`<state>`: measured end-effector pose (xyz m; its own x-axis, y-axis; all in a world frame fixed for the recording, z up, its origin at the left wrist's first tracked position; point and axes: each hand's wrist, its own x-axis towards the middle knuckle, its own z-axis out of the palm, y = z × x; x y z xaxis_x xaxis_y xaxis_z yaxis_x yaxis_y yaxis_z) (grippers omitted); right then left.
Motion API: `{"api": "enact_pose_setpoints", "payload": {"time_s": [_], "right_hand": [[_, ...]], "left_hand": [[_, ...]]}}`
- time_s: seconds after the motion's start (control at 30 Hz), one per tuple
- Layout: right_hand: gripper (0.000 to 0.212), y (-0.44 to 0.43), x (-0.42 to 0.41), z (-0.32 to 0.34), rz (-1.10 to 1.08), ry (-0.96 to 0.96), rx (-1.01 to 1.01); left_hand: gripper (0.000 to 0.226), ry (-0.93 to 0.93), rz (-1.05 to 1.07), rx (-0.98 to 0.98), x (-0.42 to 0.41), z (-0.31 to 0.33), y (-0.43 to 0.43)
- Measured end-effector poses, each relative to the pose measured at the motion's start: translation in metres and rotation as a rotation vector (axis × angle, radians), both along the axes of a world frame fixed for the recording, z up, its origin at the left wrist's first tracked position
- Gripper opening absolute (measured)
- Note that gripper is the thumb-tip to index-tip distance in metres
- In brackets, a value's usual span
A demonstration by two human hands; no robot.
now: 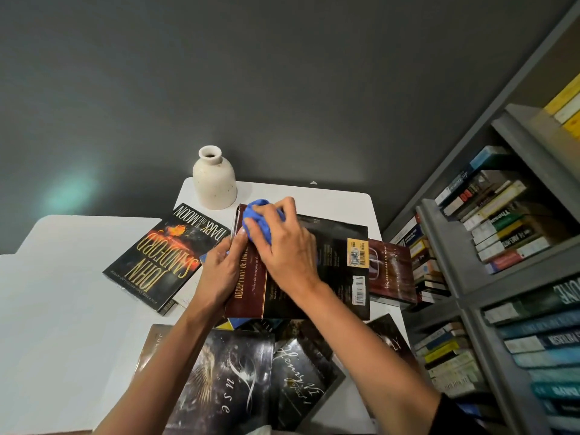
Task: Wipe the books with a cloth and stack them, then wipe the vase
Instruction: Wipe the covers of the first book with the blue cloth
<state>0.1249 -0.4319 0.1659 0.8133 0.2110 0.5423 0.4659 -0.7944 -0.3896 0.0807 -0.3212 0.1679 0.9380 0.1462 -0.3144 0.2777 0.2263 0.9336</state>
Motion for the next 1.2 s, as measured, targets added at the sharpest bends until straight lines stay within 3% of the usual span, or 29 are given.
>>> {"api": "enact_pose_setpoints", "payload": {"time_s": [0.07, 0.23, 0.5, 0.7, 0.87, 0.97, 1.1, 1.2], "right_hand": [[0.035, -0.011, 0.008, 0.003, 0.019, -0.002, -0.028], [0.033, -0.045, 0.017, -0.001, -0.19, -0.011, 0.059], [0.037, 0.015, -0.018, 0.002, -0.031, 0.02, 0.089], [0.034, -0.014, -0.058, -0.025, 0.074, 0.011, -0.047], [0.032, -0.073, -0.013, -0.025, -0.308, 0.064, 0.141], [0.035, -0.063, 0.003, -0.016, -0.462, 0.07, 0.222], [0.036, -0.005, -0.011, 0.003, -0.242, -0.037, 0.222], [0.035, 0.009, -0.044, -0.004, -0.076, -0.033, 0.156]], "left_hand": [[0.03, 0.005, -0.01, -0.029, -0.004, 0.0, 0.001], [0.03, -0.008, -0.036, -0.039, -0.01, 0.0, 0.005], [0.032, -0.064, 0.038, 0.084, -0.01, -0.01, 0.003], [0.035, -0.055, 0.164, -0.006, -0.008, -0.016, 0.008], [0.034, -0.074, 0.157, -0.03, -0.007, -0.014, 0.012], [0.036, -0.119, 0.094, 0.032, -0.002, -0.01, 0.008], [0.045, -0.161, 0.064, 0.115, 0.005, -0.006, 0.002], [0.037, -0.213, 0.097, 0.147, 0.006, -0.007, 0.001]]}}
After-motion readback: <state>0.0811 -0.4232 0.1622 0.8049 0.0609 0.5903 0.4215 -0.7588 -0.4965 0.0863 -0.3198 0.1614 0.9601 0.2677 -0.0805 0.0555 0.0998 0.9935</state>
